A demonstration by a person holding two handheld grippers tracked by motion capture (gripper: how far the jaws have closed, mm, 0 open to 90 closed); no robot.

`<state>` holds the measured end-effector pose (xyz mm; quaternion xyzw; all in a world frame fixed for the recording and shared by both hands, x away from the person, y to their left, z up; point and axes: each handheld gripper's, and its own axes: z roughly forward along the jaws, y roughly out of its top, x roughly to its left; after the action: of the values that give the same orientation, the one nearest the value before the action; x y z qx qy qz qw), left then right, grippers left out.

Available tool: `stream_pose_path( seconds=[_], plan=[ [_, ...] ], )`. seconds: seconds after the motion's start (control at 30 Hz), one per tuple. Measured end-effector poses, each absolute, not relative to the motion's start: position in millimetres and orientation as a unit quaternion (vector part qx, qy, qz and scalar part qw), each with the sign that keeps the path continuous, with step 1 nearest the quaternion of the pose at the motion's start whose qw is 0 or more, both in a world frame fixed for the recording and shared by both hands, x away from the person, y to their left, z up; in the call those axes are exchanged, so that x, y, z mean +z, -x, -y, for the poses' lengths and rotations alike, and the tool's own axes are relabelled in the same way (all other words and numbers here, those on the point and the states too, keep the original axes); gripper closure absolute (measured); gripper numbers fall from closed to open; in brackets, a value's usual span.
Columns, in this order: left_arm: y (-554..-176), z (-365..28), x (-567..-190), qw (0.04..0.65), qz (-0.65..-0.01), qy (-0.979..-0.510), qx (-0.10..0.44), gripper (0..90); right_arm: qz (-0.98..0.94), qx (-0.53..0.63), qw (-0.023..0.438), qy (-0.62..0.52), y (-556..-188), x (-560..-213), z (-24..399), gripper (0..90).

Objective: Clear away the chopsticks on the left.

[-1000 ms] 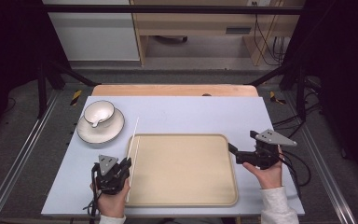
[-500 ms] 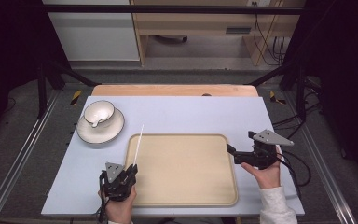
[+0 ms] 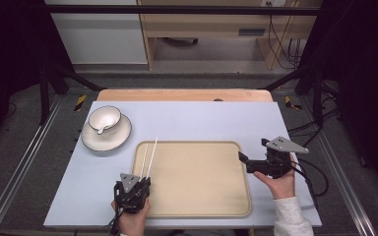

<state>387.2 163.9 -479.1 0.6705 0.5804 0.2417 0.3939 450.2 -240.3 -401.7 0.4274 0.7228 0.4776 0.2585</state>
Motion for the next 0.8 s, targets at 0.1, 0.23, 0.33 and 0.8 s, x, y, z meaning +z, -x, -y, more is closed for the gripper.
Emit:
stream_pose_path(
  seconds=[0.1, 0.23, 0.33, 0.8],
  plan=[
    [-388.9, -163.2, -480.7, 0.389, -0.582, -0.672, 0.241, 84.2, -0.723, 0.478, 0.259, -0.427, -450.2, -401.8, 240.2, 4.1],
    [-391.0, -162.8, -481.1, 0.381, -0.585, -0.674, 0.241, 84.2, -0.724, 0.476, 0.259, -0.426, -450.7, -402.3, 239.9, 4.1],
    [-394.0, -162.6, -481.2, 0.369, -0.588, -0.68, 0.237, 84.1, -0.724, 0.476, 0.258, -0.427, -451.0, -402.8, 239.0, 4.1],
    [-396.7, -159.1, -480.8, 0.353, -0.589, -0.689, 0.233, 83.9, -0.726, 0.474, 0.257, -0.427, -451.9, -404.1, 238.0, 4.1]
  ],
)
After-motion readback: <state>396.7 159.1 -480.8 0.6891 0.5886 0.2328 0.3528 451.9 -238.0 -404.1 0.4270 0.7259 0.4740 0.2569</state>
